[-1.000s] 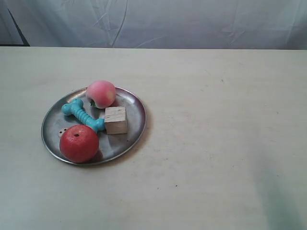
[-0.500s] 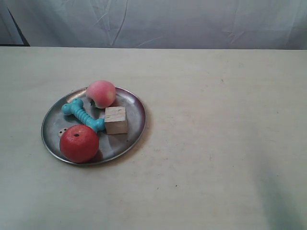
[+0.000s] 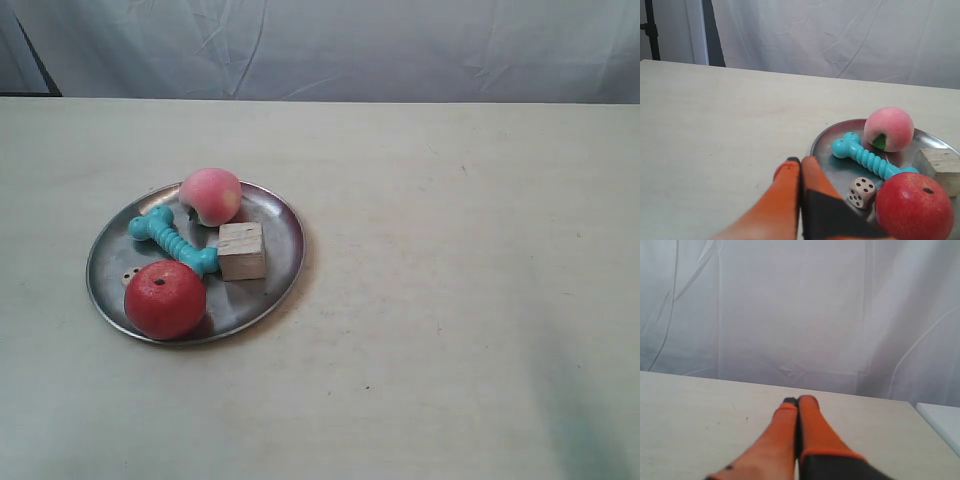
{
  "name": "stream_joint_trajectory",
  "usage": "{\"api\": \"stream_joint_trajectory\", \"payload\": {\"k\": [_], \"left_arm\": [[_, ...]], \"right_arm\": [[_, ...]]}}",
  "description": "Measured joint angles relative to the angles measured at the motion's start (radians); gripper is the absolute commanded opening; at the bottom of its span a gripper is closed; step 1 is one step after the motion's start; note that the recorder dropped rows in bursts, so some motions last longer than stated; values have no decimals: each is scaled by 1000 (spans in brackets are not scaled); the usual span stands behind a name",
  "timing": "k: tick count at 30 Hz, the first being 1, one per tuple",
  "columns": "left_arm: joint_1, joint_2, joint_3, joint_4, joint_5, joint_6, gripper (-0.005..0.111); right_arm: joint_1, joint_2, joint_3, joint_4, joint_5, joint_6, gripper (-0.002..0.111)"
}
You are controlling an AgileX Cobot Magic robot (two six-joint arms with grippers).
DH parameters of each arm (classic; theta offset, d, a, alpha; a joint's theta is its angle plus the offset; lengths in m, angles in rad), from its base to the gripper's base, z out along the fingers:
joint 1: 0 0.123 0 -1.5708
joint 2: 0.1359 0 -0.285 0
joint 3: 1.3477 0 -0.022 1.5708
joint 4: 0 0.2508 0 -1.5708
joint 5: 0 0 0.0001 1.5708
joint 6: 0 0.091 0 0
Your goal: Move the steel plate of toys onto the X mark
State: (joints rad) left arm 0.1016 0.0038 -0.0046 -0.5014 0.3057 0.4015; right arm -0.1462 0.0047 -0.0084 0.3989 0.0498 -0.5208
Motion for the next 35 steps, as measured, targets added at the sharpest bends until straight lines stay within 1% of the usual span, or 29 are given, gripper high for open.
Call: {"api": "stream_joint_trajectory", "payload": {"k": [35], "left_arm": [[0, 0, 0, 0, 0, 0, 0]], "right_arm": [[0, 0, 0, 2, 17, 2, -1]]}}
